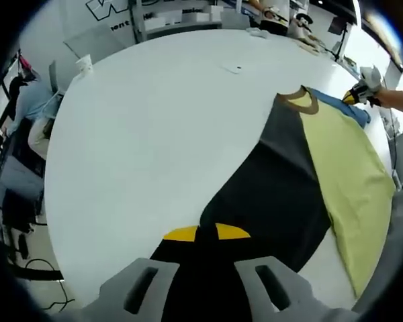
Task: Fold the garment on the visible template until the final outline fits inside the template.
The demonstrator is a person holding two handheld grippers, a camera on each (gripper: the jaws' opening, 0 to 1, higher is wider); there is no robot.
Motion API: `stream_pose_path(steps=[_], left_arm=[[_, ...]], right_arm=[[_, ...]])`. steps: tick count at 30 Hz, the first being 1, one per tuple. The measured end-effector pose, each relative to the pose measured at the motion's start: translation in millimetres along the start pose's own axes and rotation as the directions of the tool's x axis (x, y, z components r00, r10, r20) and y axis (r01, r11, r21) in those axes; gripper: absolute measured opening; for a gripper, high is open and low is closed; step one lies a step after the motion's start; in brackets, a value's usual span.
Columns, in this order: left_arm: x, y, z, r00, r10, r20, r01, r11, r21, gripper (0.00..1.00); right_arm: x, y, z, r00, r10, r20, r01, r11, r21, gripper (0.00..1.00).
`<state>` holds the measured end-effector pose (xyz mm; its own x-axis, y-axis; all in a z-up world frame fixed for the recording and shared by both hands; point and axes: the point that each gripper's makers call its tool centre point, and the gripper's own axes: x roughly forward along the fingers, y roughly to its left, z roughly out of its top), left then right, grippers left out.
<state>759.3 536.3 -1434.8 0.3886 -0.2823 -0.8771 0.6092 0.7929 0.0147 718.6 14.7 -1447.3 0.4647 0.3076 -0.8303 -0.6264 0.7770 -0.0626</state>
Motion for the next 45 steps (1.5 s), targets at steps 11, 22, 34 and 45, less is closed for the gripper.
stream_pose_path(steps=[11,22,34,45], left_arm=[[-4,3.0,-9.1,1.0,0.021,-0.023,-0.023,0.995,-0.093,0.07],[-5,-2.6,-16.6,0.999,0.011,-0.049,-0.021,0.978,-0.205,0.07],[-6,-2.1,-12.4,0.999,0.052,-0.015,-0.053,0.99,-0.127,0.09],[-25,-2.6,-9.9,0.996,0.076,0.038,-0.072,0.991,-0.113,0.12]], right_arm=[[-3,-11,-2.7,0.999,-0.04,-0.004,0.04,0.999,-0.007,0.0],[-7,-13,-3.0,0.998,-0.07,-0.011,0.07,0.998,0.006,0.0],[-28,-21,13.7,0.994,-0.086,0.065,0.086,0.996,0.005,0.04],[-90,-62,-68.3,0.983,-0.182,-0.014,0.182,0.97,0.159,0.07]])
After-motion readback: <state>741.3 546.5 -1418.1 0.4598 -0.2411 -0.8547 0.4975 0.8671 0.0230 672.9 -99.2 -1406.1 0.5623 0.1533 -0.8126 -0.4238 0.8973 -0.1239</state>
